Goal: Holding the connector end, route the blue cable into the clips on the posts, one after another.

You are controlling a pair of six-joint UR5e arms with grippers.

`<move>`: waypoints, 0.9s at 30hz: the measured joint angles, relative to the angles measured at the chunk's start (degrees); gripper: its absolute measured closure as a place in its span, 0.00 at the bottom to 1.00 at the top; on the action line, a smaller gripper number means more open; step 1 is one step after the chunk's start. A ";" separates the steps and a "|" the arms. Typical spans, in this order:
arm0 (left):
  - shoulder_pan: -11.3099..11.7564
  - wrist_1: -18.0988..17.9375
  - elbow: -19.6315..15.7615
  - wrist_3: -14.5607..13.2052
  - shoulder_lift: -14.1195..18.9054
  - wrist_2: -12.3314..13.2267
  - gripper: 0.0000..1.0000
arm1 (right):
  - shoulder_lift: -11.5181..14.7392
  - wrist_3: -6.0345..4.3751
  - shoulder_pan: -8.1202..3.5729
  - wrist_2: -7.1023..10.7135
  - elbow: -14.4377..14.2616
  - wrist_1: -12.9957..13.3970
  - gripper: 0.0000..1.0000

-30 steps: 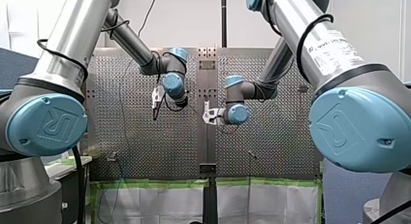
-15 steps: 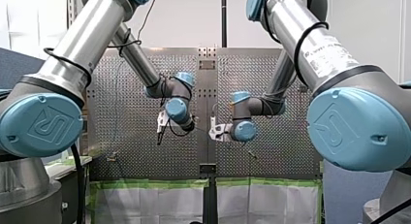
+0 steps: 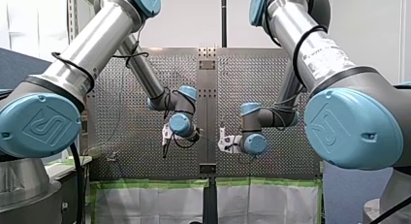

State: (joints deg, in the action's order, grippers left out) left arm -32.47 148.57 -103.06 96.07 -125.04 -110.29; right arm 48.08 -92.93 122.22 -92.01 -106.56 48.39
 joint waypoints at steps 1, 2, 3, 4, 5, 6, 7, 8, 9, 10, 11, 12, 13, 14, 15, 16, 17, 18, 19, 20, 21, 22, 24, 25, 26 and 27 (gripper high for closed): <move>-0.19 -0.51 0.00 0.14 -0.10 -0.03 1.00 | -0.37 0.08 -0.25 0.04 -0.44 0.55 1.00; -0.37 -0.99 0.00 0.26 -0.26 -0.03 1.00 | -0.76 0.14 -0.49 0.08 -0.87 1.12 1.00; -0.58 -1.51 0.00 0.39 -0.51 0.00 1.00 | -1.23 0.19 -0.78 0.16 -1.39 1.82 1.00; -0.74 -1.85 -0.01 0.48 -0.74 0.03 1.00 | -1.57 0.22 -1.02 0.24 -1.72 2.30 1.00; -0.90 -2.21 -0.01 0.57 -1.05 0.09 1.00 | -1.90 0.25 -1.26 0.35 -2.04 2.79 1.00; -1.14 -2.78 0.00 0.65 -1.57 0.20 1.00 | -2.23 0.28 -1.59 0.57 -2.44 3.49 1.00; -1.32 -3.27 0.00 0.69 -2.04 0.29 1.00 | -2.42 0.28 -1.82 0.80 -2.72 4.02 1.00; -1.51 -3.75 -0.01 0.75 -2.54 0.41 1.00 | -2.55 0.28 -2.07 1.04 -2.98 4.57 1.00; -1.77 -4.41 -0.01 0.82 -3.23 0.53 1.00 | -2.67 0.28 -2.41 1.30 -3.28 5.19 1.00; -1.98 -4.96 0.00 0.88 -3.75 0.62 1.00 | -2.73 0.28 -2.66 1.44 -3.47 5.54 1.00; -2.20 -5.48 0.00 0.94 -4.29 0.73 1.00 | -2.78 0.31 -2.93 1.58 -3.64 5.80 1.00; -2.49 -6.18 0.00 1.04 -5.00 0.88 1.00 | -2.84 0.34 -3.30 1.74 -3.83 6.04 1.00; -2.71 -6.71 0.00 1.13 -5.52 1.00 1.00 | -2.86 0.39 -3.59 1.84 -3.96 6.17 1.00; -2.93 -7.21 0.00 1.23 -6.03 1.10 1.00 | -2.89 0.44 -3.88 1.94 -4.10 6.25 1.00; -3.21 -7.85 0.01 1.38 -6.69 1.19 1.00 | -2.90 0.48 -4.25 2.07 -4.33 6.40 1.00; -3.41 -8.38 0.02 1.50 -7.20 1.26 1.00 | -2.91 0.46 -4.54 2.18 -4.56 6.60 1.00; -3.59 -8.89 0.04 1.61 -7.71 1.35 1.00 | -2.92 0.42 -4.88 2.34 -4.87 6.89 1.00; -3.81 -9.51 0.05 1.74 -8.34 1.50 1.00 | -2.95 0.33 -5.43 2.65 -5.37 7.39 1.00; -3.95 -9.99 0.05 1.82 -8.76 1.62 1.00 | -2.97 0.26 -5.87 2.93 -5.75 7.81 1.00; -4.08 -10.45 0.05 1.88 -9.10 1.72 1.00 | -2.97 0.13 -6.30 3.24 -6.12 8.24 1.00; -4.29 -11.01 0.05 1.97 -9.42 1.82 1.00 | -2.98 -0.13 -6.86 3.67 -6.62 8.80 1.00; -4.46 -11.45 0.05 2.05 -9.57 1.87 1.00 | -3.00 -0.40 -7.29 4.04 -7.01 9.22 1.00; -4.78 -12.58 0.06 2.25 -9.78 1.93 1.00 | -3.01 -1.18 -8.42 5.09 -8.10 10.36 1.00; -4.91 -13.03 0.07 2.32 -9.85 1.94 1.00 | -3.02 -1.40 -8.96 5.61 -8.62 10.90 1.00; -5.03 -13.46 0.10 2.38 -9.93 1.95 1.00 | -3.04 -1.51 -9.52 6.15 -9.09 11.44 1.00; -5.18 -13.92 0.25 2.46 -10.14 1.92 1.00 | -3.05 -1.55 -10.27 6.90 -9.56 12.21 1.00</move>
State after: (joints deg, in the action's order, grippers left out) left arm -37.65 134.65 -102.81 98.54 -135.18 -108.37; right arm 45.03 -94.48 111.95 -85.10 -116.12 60.60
